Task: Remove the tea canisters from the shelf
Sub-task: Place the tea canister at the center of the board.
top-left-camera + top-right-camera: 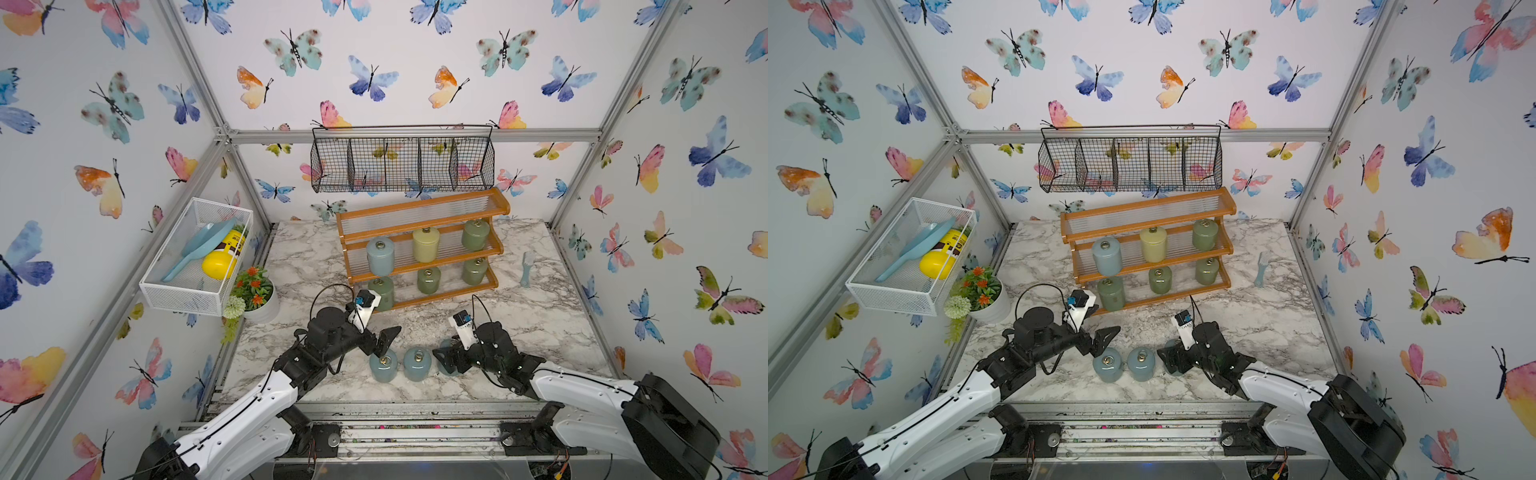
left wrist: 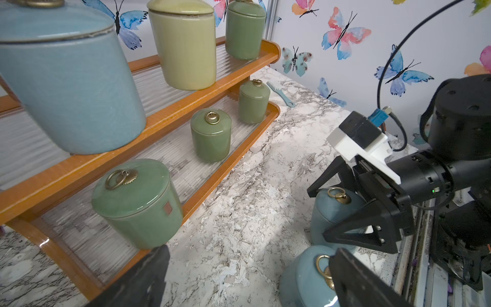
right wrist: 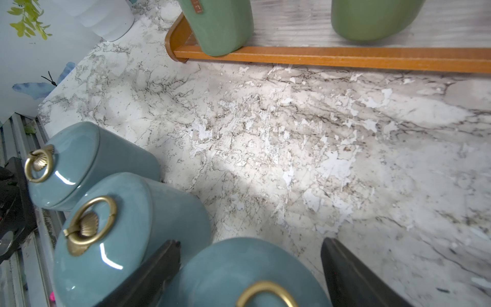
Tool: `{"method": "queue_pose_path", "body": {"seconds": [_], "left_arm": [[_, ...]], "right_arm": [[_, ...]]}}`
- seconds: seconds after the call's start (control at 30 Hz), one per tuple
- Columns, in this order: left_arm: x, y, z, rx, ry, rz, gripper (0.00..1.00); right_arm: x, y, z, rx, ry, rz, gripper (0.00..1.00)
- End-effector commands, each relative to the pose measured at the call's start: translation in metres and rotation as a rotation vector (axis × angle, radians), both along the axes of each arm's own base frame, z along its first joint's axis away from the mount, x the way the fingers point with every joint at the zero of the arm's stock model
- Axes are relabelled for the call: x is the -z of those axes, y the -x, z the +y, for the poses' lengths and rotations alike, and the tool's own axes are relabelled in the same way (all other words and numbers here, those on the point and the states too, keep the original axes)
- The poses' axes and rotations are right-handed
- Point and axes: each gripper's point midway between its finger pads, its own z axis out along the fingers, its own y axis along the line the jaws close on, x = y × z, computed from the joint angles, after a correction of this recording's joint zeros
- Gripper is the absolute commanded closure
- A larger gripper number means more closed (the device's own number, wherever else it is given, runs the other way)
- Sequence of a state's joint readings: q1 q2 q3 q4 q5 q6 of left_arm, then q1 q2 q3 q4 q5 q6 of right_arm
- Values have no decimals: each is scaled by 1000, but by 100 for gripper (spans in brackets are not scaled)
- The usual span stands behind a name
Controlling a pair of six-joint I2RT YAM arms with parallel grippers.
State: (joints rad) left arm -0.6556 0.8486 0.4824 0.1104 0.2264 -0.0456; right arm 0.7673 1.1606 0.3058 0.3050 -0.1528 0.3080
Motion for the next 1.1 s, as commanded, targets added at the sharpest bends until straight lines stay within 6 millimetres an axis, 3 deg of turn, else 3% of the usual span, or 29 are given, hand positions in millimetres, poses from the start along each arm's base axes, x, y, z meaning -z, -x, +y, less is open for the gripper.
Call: {"method": "queue_pose_path", "body": {"seconds": [0.0, 0.63, 1.07], "left_arm": [[-14, -3, 1, -8, 17, -37, 2], [-12, -3, 1, -9, 18, -36, 2], [-14, -3, 3, -21, 18, -42, 2]], "right_arm": [[0, 5, 0, -3, -1, 24, 11], [0, 12, -3, -5, 11, 49, 9], [-16, 6, 4, -1, -13, 30, 8]]}}
